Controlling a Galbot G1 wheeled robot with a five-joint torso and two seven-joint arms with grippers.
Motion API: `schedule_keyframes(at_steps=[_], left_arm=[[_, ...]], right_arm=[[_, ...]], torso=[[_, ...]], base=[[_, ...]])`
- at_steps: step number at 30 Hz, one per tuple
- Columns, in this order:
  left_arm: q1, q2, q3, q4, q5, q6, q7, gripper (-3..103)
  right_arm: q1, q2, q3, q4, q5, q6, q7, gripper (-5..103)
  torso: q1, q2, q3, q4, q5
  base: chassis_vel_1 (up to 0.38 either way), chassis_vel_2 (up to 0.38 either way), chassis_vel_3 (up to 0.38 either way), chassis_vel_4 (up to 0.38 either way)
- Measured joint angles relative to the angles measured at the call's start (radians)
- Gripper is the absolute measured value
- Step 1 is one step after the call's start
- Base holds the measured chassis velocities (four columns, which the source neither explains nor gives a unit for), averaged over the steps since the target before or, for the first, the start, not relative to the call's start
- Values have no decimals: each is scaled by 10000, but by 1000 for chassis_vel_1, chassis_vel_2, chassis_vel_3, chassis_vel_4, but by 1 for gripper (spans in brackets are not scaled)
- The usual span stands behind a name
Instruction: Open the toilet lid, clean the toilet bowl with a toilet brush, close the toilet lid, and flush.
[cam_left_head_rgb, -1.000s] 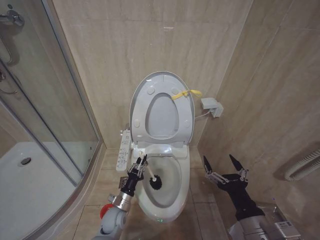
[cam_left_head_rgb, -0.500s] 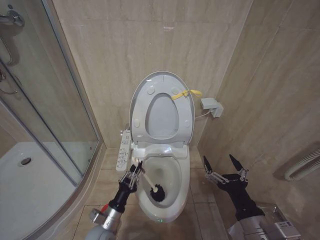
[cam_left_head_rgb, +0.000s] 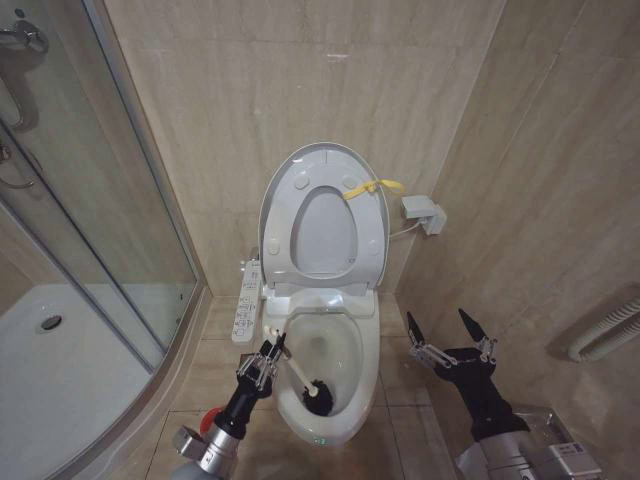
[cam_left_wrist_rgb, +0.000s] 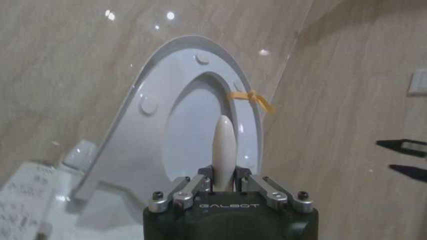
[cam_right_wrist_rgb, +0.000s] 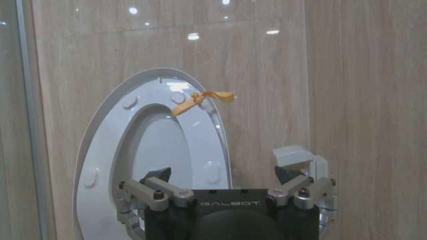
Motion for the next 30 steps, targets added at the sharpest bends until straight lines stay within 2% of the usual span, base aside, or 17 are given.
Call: schedule_keyframes(at_steps=[4,8,11,14,19,23,26,27,30], left_arm=[[792,17,214,-513,-34,12,-41,20],[915,-64,208,-512,58,-84,-43,20],[181,-180,-26,177,458,-446,-405,20],[-207,-212,-193,411,778,-646,-468,20],[-463,-95,-301,265,1200,-948,-471,20],[-188,6,-422,-74,1744,-1307,-215,20],[374,136,-730,-703,2619,-1794,66,20],[374,136,-730,-703,2619,-1794,66,20],[940,166,-1336,-1405,3364,-2153,275,20]], right_arm=[[0,0,0,0,-1,0,0,100],[0,0,0,0,0,0,0,100],[0,0,0,0,0,0,0,100],[0,0,0,0,0,0,0,100],[0,0,0,0,0,0,0,100],[0,0,0,0,0,0,0,100],[0,0,0,0,0,0,0,100],[0,0,0,0,0,0,0,100],[0,0,0,0,0,0,0,100]], torso=[[0,0,0,1,2],[0,1,0,1,2],[1,0,1,-3,1],[2,0,1,-2,-1],[2,0,1,-2,-1],[2,0,1,-2,0],[1,0,0,0,-1],[1,0,0,0,-1],[1,0,0,-1,0]], base=[[0,0,0,0],[0,0,0,0],[0,0,0,0],[0,0,0,0],[0,0,0,0],[0,0,0,0],[0,0,0,0],[0,0,0,0],[0,0,0,0]])
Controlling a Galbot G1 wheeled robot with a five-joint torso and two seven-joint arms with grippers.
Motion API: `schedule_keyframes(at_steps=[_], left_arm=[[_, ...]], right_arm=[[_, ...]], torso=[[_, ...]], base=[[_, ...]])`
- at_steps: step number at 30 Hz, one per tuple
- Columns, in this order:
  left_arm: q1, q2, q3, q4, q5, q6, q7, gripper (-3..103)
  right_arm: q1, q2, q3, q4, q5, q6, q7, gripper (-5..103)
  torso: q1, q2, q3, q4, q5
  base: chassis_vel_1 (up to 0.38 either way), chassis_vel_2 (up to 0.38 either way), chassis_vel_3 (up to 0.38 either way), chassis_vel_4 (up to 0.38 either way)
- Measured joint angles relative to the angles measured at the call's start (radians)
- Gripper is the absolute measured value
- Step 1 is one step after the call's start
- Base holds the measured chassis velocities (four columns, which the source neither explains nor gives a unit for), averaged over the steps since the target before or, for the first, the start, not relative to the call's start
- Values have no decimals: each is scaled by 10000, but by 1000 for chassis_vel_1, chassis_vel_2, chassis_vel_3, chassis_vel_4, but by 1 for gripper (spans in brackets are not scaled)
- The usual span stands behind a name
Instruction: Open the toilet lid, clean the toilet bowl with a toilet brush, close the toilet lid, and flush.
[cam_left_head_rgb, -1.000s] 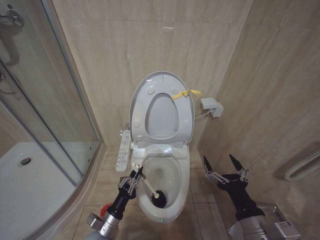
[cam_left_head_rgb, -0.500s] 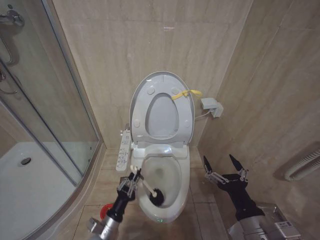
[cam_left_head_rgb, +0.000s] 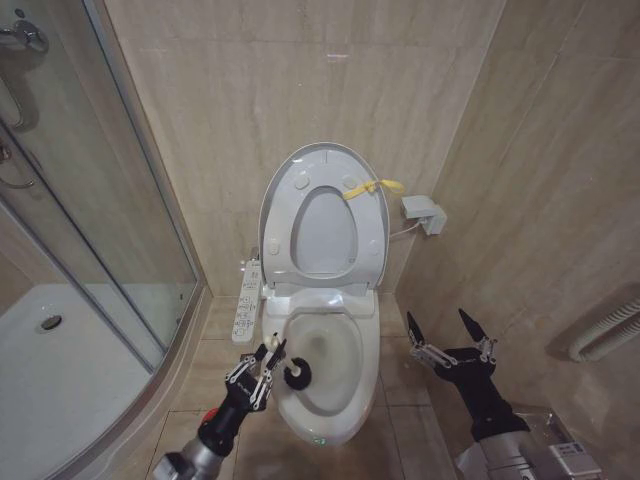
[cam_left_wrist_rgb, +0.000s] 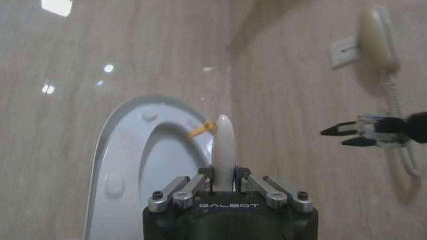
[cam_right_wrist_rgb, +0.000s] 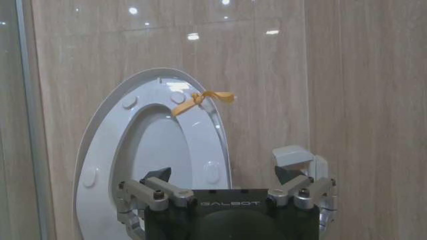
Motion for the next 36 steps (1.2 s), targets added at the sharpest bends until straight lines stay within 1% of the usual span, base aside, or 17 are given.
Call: schedule_keyframes(at_steps=[4,8,11,12,15,16,17,18,20,21,24,27,29,31,32,35,36], left_arm=[[550,20,-670,-638,235,-279,277,20],[1231,-68,-1291,-1563,247,-346,203,20],[1802,-486,-1935,-2992,436,26,-456,20],[1802,-486,-1935,-2992,436,26,-456,20],[2246,-941,-2458,-3530,639,106,-797,20],[2469,-1149,-2550,-3610,658,116,-1079,20],[2469,-1149,-2550,-3610,658,116,-1079,20],[2656,-1360,-2565,-3609,667,132,-1508,20],[2826,-1666,-2634,-3311,746,159,-2524,20],[2826,-1666,-2634,-3311,746,159,-2524,20],[2633,-1589,-2429,-2825,613,581,-3687,20],[2445,-1482,-2375,-2558,603,721,-3905,20],[2182,-1400,-2521,-1824,691,696,-4010,20],[2017,-1375,-2676,-1138,703,483,-3979,20],[2017,-1375,-2676,-1138,703,483,-3979,20],[1629,-1323,-2846,179,660,-236,-3600,20],[1629,-1323,-2846,179,660,-236,-3600,20]], right_arm=[[0,0,0,0,0,0,0,100],[0,0,0,0,0,0,0,100],[0,0,0,0,0,0,0,100],[0,0,0,0,0,0,0,100],[0,0,0,0,0,0,0,100],[0,0,0,0,0,0,0,100],[0,0,0,0,0,0,0,100],[0,0,0,0,0,0,0,100],[0,0,0,0,0,0,0,100],[0,0,0,0,0,0,0,100],[0,0,0,0,0,0,0,100],[0,0,0,0,0,0,1,100],[0,0,0,0,0,0,1,100],[0,0,0,0,0,0,0,100],[0,0,0,0,0,0,0,100],[0,0,0,0,0,0,0,100],[0,0,0,0,0,0,0,100]], torso=[[0,0,0,-1,1],[0,0,0,0,0],[0,0,0,-2,2],[0,0,0,-2,2],[0,0,-1,-2,2],[0,0,0,-1,3],[0,0,0,-1,3],[-1,0,-1,1,2],[-2,1,-1,1,2],[-2,1,-1,1,2],[-2,0,-1,1,1],[-2,0,0,-4,0],[-2,0,0,-4,0],[-1,0,0,0,-1],[-1,0,0,0,-1],[-2,0,0,0,0],[-2,0,0,0,0]], base=[[0,0,0,0],[0,0,0,0],[0,0,0,0],[0,0,0,0],[0,0,0,0],[0,0,0,0],[0,0,0,0],[0,0,0,0],[0,0,0,0],[0,0,0,0],[0,0,0,0],[0,0,0,0],[0,0,0,0],[0,0,0,0],[0,0,0,0],[0,0,0,0],[0,0,0,0]])
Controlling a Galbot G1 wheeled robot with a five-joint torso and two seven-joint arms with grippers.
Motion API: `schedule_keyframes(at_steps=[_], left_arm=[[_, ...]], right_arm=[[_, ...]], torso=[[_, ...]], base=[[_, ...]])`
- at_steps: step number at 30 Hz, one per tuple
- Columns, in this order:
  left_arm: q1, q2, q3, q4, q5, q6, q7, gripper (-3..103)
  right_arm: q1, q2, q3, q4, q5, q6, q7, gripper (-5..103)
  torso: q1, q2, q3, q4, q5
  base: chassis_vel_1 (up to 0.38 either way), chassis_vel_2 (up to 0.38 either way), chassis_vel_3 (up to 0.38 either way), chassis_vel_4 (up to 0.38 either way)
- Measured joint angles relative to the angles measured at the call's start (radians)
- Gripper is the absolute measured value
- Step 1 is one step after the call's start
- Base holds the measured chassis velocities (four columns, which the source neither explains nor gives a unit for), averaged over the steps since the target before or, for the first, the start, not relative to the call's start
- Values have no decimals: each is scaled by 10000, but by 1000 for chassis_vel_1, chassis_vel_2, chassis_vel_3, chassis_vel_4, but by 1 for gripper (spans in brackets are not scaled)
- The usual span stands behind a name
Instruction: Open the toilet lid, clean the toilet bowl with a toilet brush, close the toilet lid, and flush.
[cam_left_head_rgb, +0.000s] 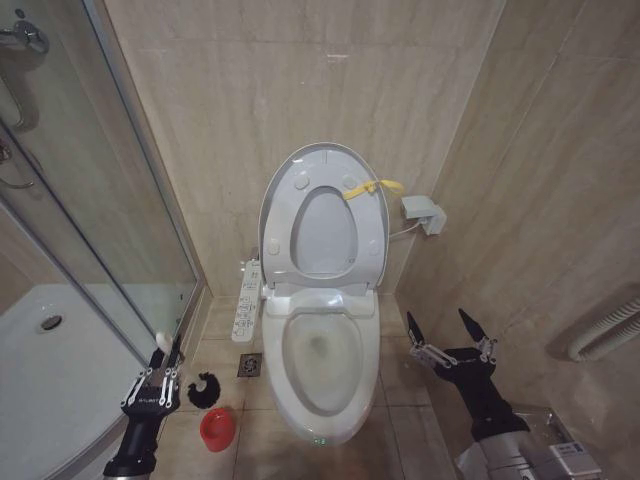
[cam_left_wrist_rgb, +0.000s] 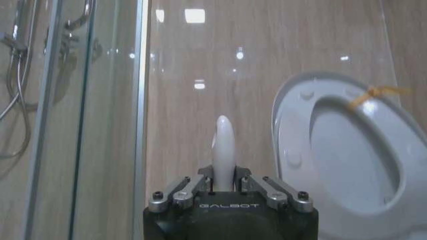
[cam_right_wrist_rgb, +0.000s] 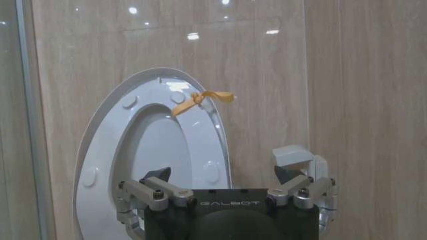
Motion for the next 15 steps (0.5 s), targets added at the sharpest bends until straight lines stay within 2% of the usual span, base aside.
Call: schedule_keyframes(at_steps=[3,4,5,7,9,11,12,15], left_arm=[[-702,85,81,1757,-144,-1233,272,20],[-702,85,81,1757,-144,-1233,272,20],[-1037,124,97,2534,-241,-1565,419,20],[-1414,202,206,3313,-657,-1691,763,20],[-1577,239,253,3588,-788,-1706,861,20],[-2112,347,367,4357,-1161,-1716,1263,20],[-2112,347,367,4357,-1161,-1716,1263,20],[-2745,459,602,5186,-1770,-1716,1759,20]], right_arm=[[0,0,0,0,0,0,0,100],[0,0,0,0,0,0,0,100],[0,1,0,0,0,0,0,100],[0,1,0,0,0,0,0,100],[0,1,0,1,0,0,0,100],[0,0,0,0,0,0,0,100],[0,0,0,0,0,0,0,100],[0,1,0,1,0,0,0,100]], torso=[[1,-1,0,-1,-4],[1,-1,0,-1,-4],[2,-1,0,-4,-2],[2,-1,1,0,-1],[2,-1,0,-1,-3],[2,-1,0,-1,2],[2,-1,0,-1,2],[2,-1,0,-3,0]], base=[[0,0,0,0],[0,0,0,0],[0,0,0,0],[0,0,0,0],[0,0,0,0],[0,0,0,0],[0,0,0,0],[0,0,0,0]])
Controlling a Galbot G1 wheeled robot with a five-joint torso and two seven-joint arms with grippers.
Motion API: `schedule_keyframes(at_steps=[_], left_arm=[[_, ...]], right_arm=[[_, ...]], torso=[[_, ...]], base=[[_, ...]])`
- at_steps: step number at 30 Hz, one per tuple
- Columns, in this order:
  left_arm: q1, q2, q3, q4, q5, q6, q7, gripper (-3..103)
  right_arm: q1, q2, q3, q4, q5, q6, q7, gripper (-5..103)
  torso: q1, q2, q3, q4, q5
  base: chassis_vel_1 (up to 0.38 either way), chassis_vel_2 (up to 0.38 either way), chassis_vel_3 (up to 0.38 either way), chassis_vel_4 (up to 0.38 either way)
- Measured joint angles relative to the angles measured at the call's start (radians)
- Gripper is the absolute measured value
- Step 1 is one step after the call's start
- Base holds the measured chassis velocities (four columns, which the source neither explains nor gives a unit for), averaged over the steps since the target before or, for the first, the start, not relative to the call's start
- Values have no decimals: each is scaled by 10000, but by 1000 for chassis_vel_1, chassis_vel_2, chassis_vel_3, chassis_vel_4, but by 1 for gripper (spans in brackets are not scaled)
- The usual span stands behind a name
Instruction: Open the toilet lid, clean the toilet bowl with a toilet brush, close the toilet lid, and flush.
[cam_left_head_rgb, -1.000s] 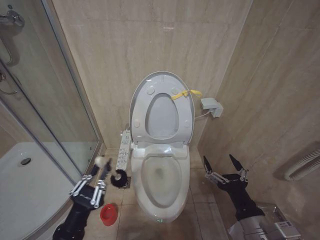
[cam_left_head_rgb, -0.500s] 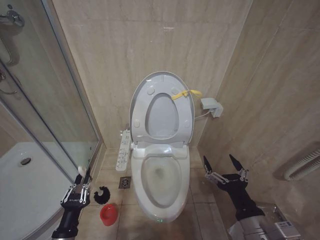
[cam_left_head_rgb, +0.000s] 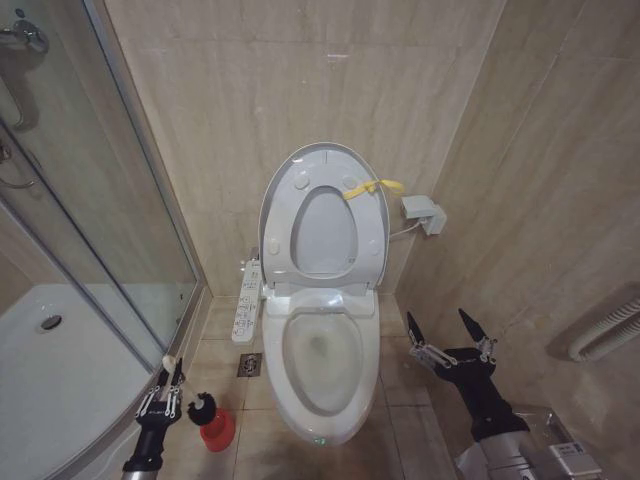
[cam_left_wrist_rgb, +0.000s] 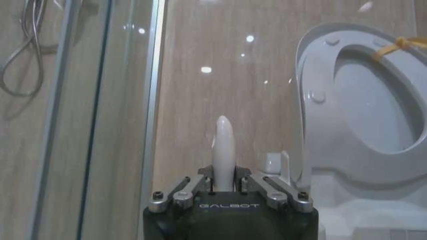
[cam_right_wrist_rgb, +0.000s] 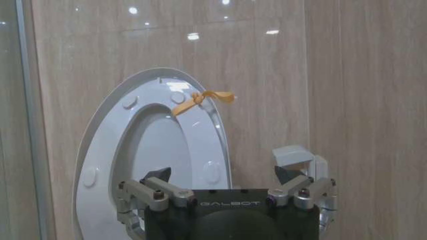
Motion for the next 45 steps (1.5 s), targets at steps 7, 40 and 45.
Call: schedule_keyframes(at_steps=[7,40,45], left_arm=[[-715,76,207,1294,-107,5,395,20],[-2799,817,1348,4897,-1585,17,1400,20],[-2840,753,1468,5093,-1713,21,1400,20]], right_arm=[[0,0,0,0,0,0,0,100],[0,0,0,0,0,0,0,100],[0,0,0,0,0,0,0,100]], torso=[[0,0,0,2,0],[-1,0,0,1,1],[-2,0,0,3,0]], base=[[0,0,0,0],[0,0,0,0],[0,0,0,0]])
